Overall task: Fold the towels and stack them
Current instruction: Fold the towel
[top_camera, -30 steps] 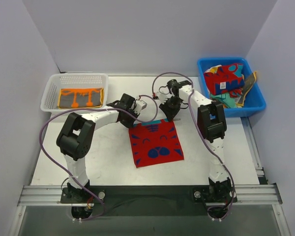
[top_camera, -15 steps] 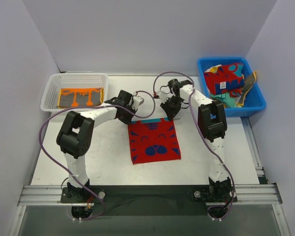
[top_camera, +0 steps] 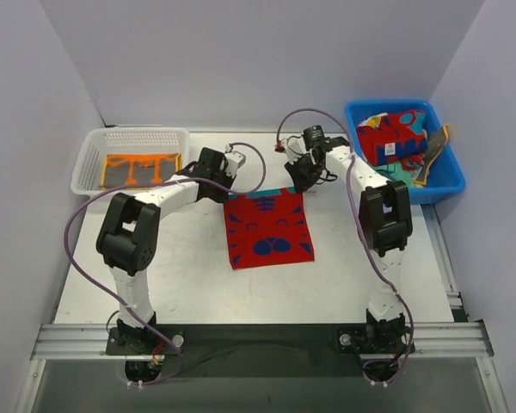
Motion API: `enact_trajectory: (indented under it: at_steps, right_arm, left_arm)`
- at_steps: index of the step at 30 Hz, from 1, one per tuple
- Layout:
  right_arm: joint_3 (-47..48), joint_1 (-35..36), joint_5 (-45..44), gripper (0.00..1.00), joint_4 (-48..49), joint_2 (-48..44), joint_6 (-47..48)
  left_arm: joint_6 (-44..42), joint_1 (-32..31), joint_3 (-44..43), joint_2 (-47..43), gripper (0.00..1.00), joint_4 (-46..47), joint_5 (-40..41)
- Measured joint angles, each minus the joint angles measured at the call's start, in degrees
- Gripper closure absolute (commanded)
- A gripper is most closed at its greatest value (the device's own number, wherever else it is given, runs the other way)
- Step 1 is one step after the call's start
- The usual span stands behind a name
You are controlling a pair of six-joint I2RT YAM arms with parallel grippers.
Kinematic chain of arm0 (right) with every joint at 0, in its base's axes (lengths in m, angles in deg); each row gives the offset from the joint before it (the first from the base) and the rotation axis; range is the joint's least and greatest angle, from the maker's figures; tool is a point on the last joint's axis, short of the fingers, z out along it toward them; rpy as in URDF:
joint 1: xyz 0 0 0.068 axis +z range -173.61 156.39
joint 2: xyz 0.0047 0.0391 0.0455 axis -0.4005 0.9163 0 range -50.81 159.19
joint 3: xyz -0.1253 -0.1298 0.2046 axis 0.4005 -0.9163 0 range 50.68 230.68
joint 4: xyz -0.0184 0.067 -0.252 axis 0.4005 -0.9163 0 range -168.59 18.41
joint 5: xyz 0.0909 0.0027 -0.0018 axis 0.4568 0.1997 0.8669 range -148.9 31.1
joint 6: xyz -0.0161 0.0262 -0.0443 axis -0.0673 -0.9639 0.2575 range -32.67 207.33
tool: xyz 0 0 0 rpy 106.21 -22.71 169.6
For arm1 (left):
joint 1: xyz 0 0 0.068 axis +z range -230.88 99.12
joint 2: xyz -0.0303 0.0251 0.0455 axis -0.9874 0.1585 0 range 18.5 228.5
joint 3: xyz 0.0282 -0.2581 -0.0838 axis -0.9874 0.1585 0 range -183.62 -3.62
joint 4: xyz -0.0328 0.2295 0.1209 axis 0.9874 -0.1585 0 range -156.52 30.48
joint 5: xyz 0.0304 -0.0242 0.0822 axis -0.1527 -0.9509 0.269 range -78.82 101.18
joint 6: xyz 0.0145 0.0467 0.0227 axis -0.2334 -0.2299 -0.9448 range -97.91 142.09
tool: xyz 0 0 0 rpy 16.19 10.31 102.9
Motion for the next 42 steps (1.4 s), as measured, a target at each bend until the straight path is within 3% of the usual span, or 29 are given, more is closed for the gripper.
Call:
enact_trajectory:
  at_steps: [10, 20, 34, 42]
  right_arm:
    - [-20.7, 1.7, -6.1, 1.00, 16.5, -15.5, -2.3]
    - [-41.0, 6.9, -17.7, 1.00, 30.9, -28.6, -2.3]
    - [-52.8, 11.3, -23.3, 1.00, 38.7, -39.3, -5.1]
    - [-59.8, 14.0, -26.2, 1.00, 38.9, -43.8, -10.5]
  left_arm:
    - [2.4, -0.3, 10.3, -10.1, 1.00, 10.3, -1.6]
    - [3.5, -5.1, 22.7, -22.5, 1.00, 14.9, -0.4]
    - [8.8, -10.1, 33.1, -34.6, 1.00, 15.7, 2.9]
    - [17.0, -13.3, 38.2, -37.0, 1.00, 15.3, 3.1]
